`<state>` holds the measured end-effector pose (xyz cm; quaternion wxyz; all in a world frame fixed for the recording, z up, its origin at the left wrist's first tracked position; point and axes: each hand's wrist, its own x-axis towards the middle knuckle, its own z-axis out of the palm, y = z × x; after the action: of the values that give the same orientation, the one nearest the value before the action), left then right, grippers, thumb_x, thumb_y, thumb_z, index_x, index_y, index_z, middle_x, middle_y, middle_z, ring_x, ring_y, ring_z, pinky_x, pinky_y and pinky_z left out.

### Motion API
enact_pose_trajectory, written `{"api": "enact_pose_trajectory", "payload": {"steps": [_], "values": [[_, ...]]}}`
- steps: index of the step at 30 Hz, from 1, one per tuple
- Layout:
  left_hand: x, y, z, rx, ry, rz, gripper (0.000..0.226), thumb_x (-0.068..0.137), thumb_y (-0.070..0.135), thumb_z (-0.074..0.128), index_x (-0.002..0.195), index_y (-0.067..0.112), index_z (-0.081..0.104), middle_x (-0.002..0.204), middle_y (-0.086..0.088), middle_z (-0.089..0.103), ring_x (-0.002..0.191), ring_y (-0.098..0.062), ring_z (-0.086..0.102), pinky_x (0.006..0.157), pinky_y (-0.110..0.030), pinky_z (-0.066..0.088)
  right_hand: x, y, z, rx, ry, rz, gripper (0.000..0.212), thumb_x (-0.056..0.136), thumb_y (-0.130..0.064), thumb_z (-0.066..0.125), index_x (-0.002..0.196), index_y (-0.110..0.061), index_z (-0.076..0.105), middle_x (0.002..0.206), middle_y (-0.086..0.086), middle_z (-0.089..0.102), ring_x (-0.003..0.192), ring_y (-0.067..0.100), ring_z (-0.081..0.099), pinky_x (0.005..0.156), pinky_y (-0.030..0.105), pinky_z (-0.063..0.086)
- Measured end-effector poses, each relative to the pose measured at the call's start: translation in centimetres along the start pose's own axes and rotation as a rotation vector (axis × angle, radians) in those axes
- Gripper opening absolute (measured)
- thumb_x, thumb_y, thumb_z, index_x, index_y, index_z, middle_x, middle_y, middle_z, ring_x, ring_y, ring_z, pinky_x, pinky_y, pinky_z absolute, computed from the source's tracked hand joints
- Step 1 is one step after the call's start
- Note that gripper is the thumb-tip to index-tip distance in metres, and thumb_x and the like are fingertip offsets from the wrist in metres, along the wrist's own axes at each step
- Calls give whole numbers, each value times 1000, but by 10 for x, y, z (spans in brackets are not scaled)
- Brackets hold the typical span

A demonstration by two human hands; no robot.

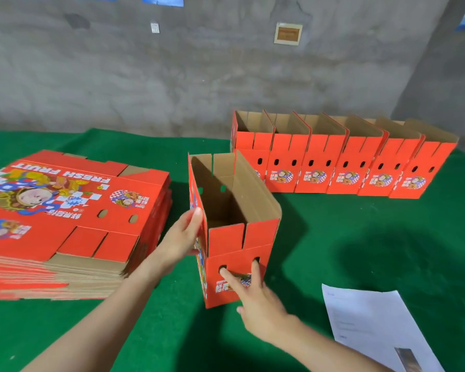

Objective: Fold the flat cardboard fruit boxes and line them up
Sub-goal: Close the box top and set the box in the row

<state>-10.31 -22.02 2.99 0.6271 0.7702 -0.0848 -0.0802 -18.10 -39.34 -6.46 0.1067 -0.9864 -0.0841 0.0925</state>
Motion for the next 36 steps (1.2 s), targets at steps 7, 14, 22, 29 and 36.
{"api": "enact_pose_trajectory", "payload": {"steps": [7, 14, 22, 29, 36], "values": [[8, -9, -20, -6, -14, -7, 43, 100, 26, 43, 142, 19, 39, 128, -4, 57, 99, -13, 62, 66, -16, 53, 51, -12, 2, 32, -18, 76, 89, 94, -19, 52, 141, -54, -14, 145, 28, -38, 137, 45, 27, 105, 42, 40], [57, -30, -66, 253, -12, 133, 46, 98, 16, 48, 142, 18, 38, 136, -3, 50, 125, -6, 45, 92, -3, 34, 121, -22, 0, 109, 91, 102, 97, 89, -4, 54, 141, -58, -7, 145, 19, -41, 144, 40, 12, 107, 35, 38], [166, -67, -141, 1064, 86, -133, 55, 99, 34, 38, 149, 17, 24, 158, -8, 18, 146, -29, 12, 116, -49, 17, 218, -30, -24, 28, 57, 150, 109, 86, 1, 55, 137, -57, -22, 143, 23, -42, 131, 38, 40, 88, 33, 49], [224, -74, -141, 1334, 47, -241, 72, 91, 56, 45, 146, 13, 24, 150, -17, 27, 138, -34, 26, 107, -53, 32, 321, -27, -53, -65, 37, 220, 109, 85, -1, 56, 141, -51, -23, 145, 29, -37, 133, 36, 40, 89, 36, 50], [249, -79, -126, 1659, 77, -265, 52, 99, 36, 38, 139, 2, 37, 130, -21, 37, 120, -40, 38, 86, -61, 49, 415, 1, -72, -104, 64, 276, 110, 84, -2, 57, 141, -46, -26, 146, 33, -31, 141, 42, 23, 92, 35, 50]]}}
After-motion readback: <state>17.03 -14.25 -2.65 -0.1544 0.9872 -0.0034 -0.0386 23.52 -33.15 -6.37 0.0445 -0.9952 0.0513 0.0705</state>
